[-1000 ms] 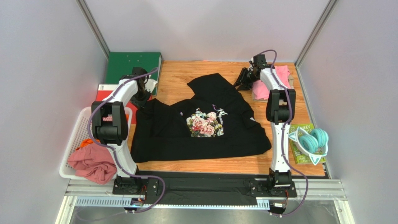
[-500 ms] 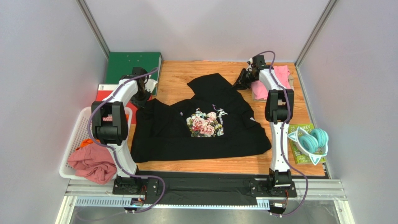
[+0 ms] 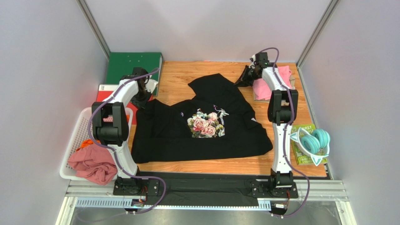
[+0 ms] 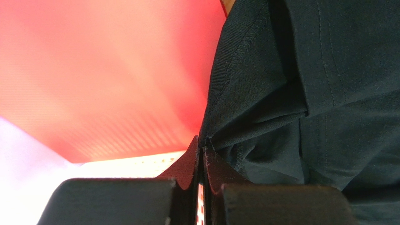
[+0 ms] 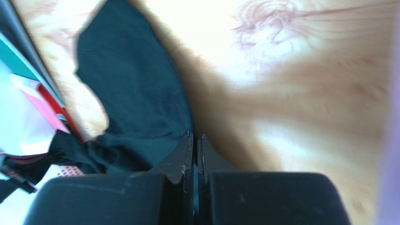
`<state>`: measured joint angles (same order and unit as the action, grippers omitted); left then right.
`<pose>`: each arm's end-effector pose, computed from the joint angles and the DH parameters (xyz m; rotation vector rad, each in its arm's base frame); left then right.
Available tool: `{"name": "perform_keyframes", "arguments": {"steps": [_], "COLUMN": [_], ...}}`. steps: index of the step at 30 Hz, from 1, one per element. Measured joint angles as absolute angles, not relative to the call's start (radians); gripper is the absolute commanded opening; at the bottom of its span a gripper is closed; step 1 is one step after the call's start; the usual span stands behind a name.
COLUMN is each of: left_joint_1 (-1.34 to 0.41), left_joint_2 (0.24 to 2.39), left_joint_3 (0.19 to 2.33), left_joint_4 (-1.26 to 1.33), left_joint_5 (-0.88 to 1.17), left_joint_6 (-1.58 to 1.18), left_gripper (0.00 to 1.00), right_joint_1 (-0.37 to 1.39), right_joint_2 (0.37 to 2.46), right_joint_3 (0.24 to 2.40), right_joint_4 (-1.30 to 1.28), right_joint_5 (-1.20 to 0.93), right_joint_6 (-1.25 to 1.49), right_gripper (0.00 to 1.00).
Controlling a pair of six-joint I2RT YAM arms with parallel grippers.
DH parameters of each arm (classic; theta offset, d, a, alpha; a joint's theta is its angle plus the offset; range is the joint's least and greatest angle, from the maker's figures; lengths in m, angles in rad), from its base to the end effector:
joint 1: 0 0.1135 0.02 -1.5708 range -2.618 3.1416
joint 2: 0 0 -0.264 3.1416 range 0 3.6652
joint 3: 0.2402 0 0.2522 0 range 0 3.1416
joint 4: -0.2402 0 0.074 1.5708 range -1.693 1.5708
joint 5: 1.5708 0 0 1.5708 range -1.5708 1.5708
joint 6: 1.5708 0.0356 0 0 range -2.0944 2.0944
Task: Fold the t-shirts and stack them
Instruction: Flatten out the tshirt
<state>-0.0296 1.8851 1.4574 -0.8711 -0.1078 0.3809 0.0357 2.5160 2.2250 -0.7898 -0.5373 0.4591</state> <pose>0.3787 -0.0074 0.2122 0.5670 2.8282 0.2222 0.5341 0.0373 0.1630 0.3809 2.6459 0.8751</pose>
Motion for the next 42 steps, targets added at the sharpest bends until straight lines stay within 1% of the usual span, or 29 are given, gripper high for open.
{"name": "perform_keyframes", "arguments": {"steps": [7,11,21,27,30,34,37,38,40,41,42], "left_joint_1": [-0.017,-0.017,-0.017,-0.017,-0.017,-0.017,-0.017,-0.017,-0.017,-0.017,-0.017], "left_joint_2": [1.853,1.834,1.823,1.908,1.952,1.956,1.956,1.956,1.956,1.956,1.956], "left_joint_3": [1.457,1.457,1.467,1.59,1.646,1.648,1.63,1.62,1.584,1.571,1.559], "left_joint_4": [-0.871,-0.871,-0.873,-0.89,-0.889,-0.89,-0.869,-0.863,-0.845,-0.84,-0.838], "left_joint_5": [-0.115,-0.113,-0.105,-0.103,-0.107,-0.116,-0.13,-0.135,-0.144,-0.146,-0.147], "left_joint_6": [0.399,0.4,0.4,0.398,0.398,0.4,0.404,0.406,0.411,0.412,0.414], "left_gripper": [0.0,0.0,0.0,0.0,0.0,0.0,0.0,0.02,0.1,0.26,0.34], "right_joint_1": [-0.042,-0.079,-0.069,-0.072,-0.08,-0.103,-0.129,-0.139,-0.157,-0.164,-0.17], "right_joint_2": [2.291,2.223,2.236,2.312,2.317,2.312,2.286,2.274,2.256,2.25,2.247], "right_joint_3": [2.126,2.094,2.06,2.157,2.172,2.166,2.122,2.104,2.082,2.077,2.075], "right_joint_4": [-0.777,-0.741,-0.726,-0.751,-0.761,-0.757,-0.752,-0.748,-0.746,-0.745,-0.743], "right_joint_5": [-0.532,-0.532,-0.533,-0.529,-0.529,-0.522,-0.518,-0.517,-0.518,-0.518,-0.52], "right_joint_6": [0.471,0.48,0.496,0.501,0.505,0.507,0.515,0.519,0.526,0.528,0.53], "right_gripper": [0.0,0.0,0.0,0.0,0.0,0.0,0.0,0.0,0.0,0.0,0.0]}}
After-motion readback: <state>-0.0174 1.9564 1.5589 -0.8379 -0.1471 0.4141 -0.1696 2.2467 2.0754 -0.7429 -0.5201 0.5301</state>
